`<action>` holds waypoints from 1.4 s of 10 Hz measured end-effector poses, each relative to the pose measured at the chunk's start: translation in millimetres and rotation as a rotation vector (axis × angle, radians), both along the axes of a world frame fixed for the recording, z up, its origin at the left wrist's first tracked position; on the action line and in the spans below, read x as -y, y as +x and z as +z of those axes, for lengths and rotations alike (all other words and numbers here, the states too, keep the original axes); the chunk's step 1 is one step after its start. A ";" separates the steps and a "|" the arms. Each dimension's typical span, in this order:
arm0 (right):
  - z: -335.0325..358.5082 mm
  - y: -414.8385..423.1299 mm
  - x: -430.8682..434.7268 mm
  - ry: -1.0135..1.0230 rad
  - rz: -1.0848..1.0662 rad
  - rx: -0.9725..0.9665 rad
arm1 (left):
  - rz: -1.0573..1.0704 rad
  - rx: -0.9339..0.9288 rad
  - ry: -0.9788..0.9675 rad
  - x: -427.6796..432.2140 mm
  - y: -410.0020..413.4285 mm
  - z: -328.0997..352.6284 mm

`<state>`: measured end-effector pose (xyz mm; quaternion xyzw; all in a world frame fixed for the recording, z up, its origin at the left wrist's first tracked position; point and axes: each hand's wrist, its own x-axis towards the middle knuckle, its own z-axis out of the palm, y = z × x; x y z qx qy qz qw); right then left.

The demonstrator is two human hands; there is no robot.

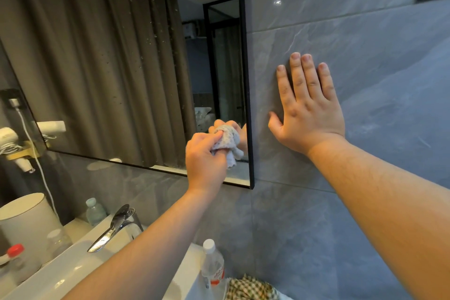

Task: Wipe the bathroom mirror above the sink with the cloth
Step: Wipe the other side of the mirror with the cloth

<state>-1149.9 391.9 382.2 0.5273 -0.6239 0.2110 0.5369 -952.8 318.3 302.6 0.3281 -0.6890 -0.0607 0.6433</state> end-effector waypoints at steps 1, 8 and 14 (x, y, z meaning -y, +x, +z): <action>-0.6 0.0 -0.1 0.001 -0.001 -0.003 | 0.133 -0.057 -0.031 17.1 14.4 11.7; 0.1 1.0 -0.7 -0.003 0.005 0.007 | 0.197 0.148 -0.139 6.8 17.1 -11.0; 0.0 1.1 -0.9 -0.003 -0.003 0.008 | 0.255 -0.617 0.458 72.5 48.3 14.5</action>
